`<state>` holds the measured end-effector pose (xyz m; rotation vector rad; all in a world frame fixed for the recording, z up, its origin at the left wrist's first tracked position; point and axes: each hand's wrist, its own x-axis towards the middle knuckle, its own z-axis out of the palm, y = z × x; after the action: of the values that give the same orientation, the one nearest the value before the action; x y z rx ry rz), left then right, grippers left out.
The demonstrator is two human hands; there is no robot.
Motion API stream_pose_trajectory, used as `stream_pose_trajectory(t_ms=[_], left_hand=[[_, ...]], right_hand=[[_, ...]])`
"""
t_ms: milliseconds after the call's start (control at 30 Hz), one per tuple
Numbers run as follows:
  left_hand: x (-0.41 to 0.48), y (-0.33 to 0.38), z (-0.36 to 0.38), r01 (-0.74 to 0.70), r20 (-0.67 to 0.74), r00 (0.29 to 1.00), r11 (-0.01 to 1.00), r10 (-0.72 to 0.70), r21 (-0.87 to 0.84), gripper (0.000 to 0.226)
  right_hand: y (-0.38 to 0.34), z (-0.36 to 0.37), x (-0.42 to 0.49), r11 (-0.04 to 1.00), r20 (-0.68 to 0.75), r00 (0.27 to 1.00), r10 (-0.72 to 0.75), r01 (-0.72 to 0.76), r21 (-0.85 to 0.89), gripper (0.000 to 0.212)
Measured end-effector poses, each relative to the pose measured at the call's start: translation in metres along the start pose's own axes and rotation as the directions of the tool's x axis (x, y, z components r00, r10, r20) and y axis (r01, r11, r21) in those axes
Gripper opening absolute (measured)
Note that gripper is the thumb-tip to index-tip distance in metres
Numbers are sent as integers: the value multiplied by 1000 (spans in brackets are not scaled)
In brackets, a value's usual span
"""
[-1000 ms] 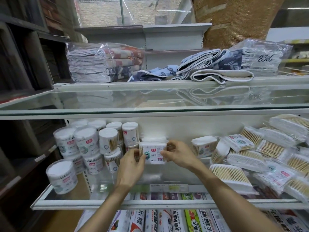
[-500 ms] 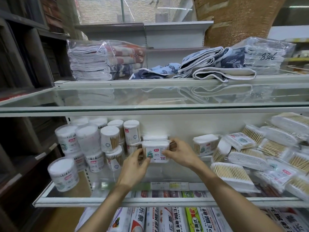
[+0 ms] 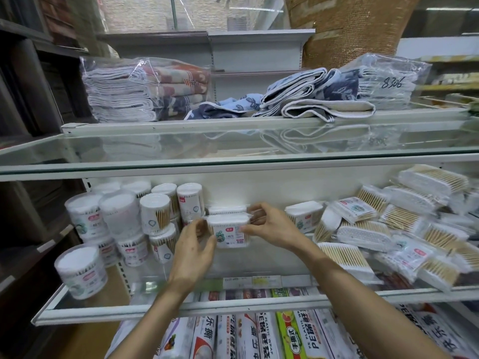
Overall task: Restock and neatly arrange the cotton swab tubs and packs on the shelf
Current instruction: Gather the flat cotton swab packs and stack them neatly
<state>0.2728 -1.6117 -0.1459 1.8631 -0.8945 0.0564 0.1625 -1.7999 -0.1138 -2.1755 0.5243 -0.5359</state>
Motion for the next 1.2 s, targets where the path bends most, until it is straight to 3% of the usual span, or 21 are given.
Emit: stream_pose_trajectory(t_ms=[167, 267, 333, 367, 467, 533, 633, 667, 733, 800, 867, 967, 1067, 1200], left_hand=[[0, 10, 2, -80, -140, 986, 996, 86, 49, 52], [-1, 25, 7, -236, -220, 945, 970, 242, 53, 45], [-1, 33, 17, -327, -214, 921, 945, 325, 27, 40], [-1, 37, 23, -362, -203, 912, 932, 357, 11, 37], [-3, 47, 41, -431, -174, 892, 901, 417, -48, 32], [-4, 52, 50, -445, -129, 892, 893, 434, -73, 31], [-4, 54, 58, -417, -39, 909, 902, 416, -110, 32], [-4, 54, 59, -396, -19, 918, 910, 397, -123, 33], [-2, 55, 58, -340, 17, 938, 930, 345, -136, 35], [1, 57, 57, -266, 74, 957, 952, 279, -151, 34], [4, 59, 55, -169, 153, 967, 964, 203, -206, 34], [6, 63, 53, -8, 263, 960, 948, 97, -319, 41], [4, 64, 53, 157, 315, 949, 848, 12, -507, 47], [1, 61, 53, 231, 309, 950, 747, -36, -623, 45]], right_hand=[[-5, -28, -6, 998, -73, 996, -41, 44, 35, 47], [3, -56, -9, 964, -207, 957, -204, 159, -213, 32], [12, -74, -6, 823, -124, 954, -272, 164, -545, 41], [17, -81, -5, 712, -60, 970, -236, 130, -690, 49], [31, -90, -4, 416, 53, 995, -86, 84, -906, 59], [37, -90, -5, 362, 68, 993, -95, 99, -927, 51], [40, -92, -6, 370, 55, 987, -151, 108, -923, 45], [38, -94, -6, 410, 59, 986, -155, 119, -904, 43], [30, -98, -10, 582, 68, 985, -156, 148, -799, 43], [16, -103, -17, 817, 91, 983, -158, 182, -548, 43], [2, -105, -25, 948, 142, 978, -155, 188, -258, 40], [-12, -102, -31, 977, 200, 965, -169, 190, -93, 37], [-13, -98, -33, 987, 146, 979, -142, 128, 101, 38], [-9, -94, -35, 956, 121, 990, -73, 35, 290, 34]])
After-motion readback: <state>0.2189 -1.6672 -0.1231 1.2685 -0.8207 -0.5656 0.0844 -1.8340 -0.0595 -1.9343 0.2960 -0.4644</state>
